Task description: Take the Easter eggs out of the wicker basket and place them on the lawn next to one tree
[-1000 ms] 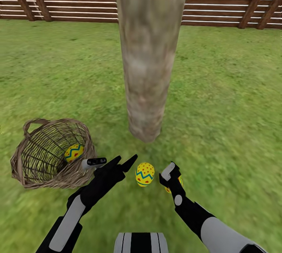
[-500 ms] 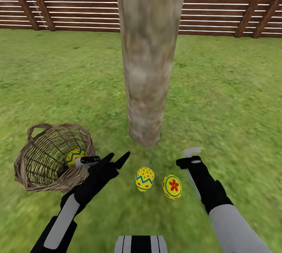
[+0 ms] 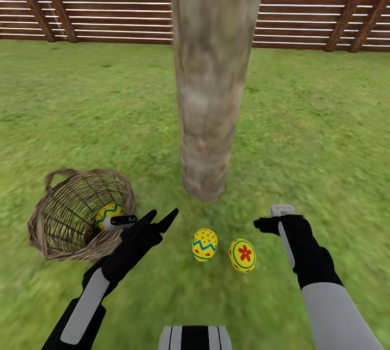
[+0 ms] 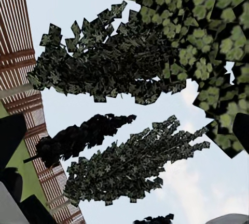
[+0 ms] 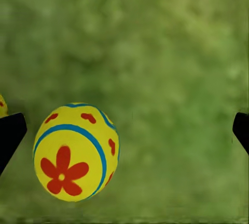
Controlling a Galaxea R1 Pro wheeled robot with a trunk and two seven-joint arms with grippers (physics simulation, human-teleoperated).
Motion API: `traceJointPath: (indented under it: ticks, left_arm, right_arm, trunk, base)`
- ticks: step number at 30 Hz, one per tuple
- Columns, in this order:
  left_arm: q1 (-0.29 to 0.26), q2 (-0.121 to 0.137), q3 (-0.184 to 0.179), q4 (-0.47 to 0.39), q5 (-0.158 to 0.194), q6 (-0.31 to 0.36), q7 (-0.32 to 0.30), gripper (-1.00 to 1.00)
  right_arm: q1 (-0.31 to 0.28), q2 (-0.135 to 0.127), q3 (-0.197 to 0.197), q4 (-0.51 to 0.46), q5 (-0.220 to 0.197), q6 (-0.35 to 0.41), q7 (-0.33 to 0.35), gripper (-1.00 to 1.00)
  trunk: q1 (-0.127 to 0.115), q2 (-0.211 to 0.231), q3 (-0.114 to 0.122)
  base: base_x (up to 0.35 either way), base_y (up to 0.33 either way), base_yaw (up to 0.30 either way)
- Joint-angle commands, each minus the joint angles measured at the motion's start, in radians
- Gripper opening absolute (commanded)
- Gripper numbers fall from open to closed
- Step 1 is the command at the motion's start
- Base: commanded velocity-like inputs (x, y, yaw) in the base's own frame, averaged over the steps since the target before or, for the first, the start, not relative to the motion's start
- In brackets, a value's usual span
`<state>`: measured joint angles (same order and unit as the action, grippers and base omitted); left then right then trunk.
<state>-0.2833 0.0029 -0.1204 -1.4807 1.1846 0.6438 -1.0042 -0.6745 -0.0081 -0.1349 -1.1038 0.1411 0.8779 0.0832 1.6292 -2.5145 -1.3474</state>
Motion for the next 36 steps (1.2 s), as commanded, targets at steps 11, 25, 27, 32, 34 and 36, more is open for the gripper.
traceJointPath:
  ticks: [11, 25, 27, 32, 34, 36]
  left_arm:
    - [0.000, 0.004, -0.001, -0.001, 0.007, 0.010, -0.003, 1.00]
    - [0.000, 0.010, 0.004, -0.004, 0.009, 0.013, -0.007, 1.00]
    - [-0.002, 0.011, 0.003, -0.006, 0.012, 0.023, -0.006, 1.00]
    - [-0.011, 0.023, 0.003, -0.008, 0.018, 0.031, -0.006, 1.00]
    - [-0.013, 0.057, 0.005, -0.012, 0.021, 0.032, -0.007, 1.00]
    - [-0.015, 0.095, 0.030, -0.014, 0.033, 0.033, -0.010, 1.00]
  right_arm:
    - [0.000, -0.002, 0.000, -0.056, 0.012, 0.083, 0.012, 1.00]
    - [0.000, 0.001, 0.002, -0.075, 0.011, 0.085, 0.017, 1.00]
    - [0.001, 0.004, 0.003, -0.075, 0.012, 0.086, 0.085, 1.00]
    - [0.005, -0.002, 0.002, -0.074, 0.019, 0.087, 0.284, 1.00]
    - [0.006, -0.003, 0.002, -0.074, 0.018, 0.086, 0.307, 1.00]
    - [0.007, -0.004, 0.002, -0.075, 0.016, 0.086, 0.318, 1.00]
  trunk:
    - [-0.001, 0.000, -0.001]
    - [-0.003, 0.001, 0.023]
    - [-0.004, 0.002, 0.030]
    - [-0.007, 0.003, 0.050]
    - [-0.007, 0.003, 0.057]
    - [-0.008, 0.004, 0.065]
  base:
    - [-0.221, 0.189, 0.000]
    - [-0.006, 0.008, 0.000]
    - [0.000, 0.000, 0.000]
    - [0.000, 0.000, 0.000]
    - [0.000, 0.000, 0.000]
    - [0.000, 0.000, 0.000]
